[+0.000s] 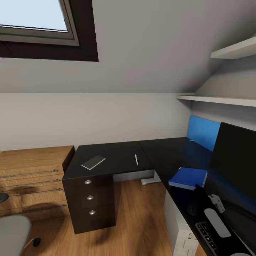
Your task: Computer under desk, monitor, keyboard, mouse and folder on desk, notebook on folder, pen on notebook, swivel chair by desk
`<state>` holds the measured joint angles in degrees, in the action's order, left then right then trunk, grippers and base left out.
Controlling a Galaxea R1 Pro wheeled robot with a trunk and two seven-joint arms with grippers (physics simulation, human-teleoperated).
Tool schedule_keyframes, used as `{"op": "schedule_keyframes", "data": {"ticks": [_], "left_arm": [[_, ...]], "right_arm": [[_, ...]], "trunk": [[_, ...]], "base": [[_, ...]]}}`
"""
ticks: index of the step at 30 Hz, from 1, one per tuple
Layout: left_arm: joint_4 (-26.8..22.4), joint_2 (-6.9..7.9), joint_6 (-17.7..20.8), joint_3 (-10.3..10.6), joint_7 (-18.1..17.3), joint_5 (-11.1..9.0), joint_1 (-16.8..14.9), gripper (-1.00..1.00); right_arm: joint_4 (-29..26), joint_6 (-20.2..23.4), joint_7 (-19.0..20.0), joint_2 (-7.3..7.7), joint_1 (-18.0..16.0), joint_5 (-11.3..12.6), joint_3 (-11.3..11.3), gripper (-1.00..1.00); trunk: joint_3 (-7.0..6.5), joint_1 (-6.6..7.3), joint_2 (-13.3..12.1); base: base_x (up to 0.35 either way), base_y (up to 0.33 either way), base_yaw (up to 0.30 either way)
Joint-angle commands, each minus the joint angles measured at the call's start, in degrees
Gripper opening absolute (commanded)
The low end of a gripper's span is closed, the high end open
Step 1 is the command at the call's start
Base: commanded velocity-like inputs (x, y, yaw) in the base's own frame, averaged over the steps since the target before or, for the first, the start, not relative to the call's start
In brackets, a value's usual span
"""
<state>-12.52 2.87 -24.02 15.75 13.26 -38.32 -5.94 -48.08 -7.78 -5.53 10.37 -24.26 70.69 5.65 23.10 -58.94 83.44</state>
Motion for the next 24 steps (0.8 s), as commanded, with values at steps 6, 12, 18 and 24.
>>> {"op": "schedule_keyframes", "data": {"ticks": [6,12,18,24], "left_arm": [[0.0,0.03,-0.1,0.5,0.4,-0.2,0.0,1.0],[0.0,0.03,-0.1,0.6,0.4,-0.2,0.0,1.0],[0.0,0.02,-0.1,0.6,0.4,-0.2,0.0,1.0],[0.0,-0.05,-0.1,0.6,0.3,-0.2,0.0,1.0]], "right_arm": [[1.1,-0.3,-0.2,0.08,0.0,1.3,-0.4,-1.0],[1.1,-0.4,-0.1,0.08,0.0,1.3,-0.4,-1.0],[1.0,-0.4,-0.1,0.09,0.0,1.2,-0.6,-1.0],[1.0,-0.6,1.3,0.09,0.0,1.0,-0.6,-1.0]], "trunk": [[0.07,0.0,0.0],[0.07,0.0,0.0],[0.07,0.0,0.0],[0.07,0.0,0.0]], "base": [[0.0,0.0,0.0],[0.0,0.0,0.0],[0.0,0.0,0.0],[0.0,0.0,0.0]]}}
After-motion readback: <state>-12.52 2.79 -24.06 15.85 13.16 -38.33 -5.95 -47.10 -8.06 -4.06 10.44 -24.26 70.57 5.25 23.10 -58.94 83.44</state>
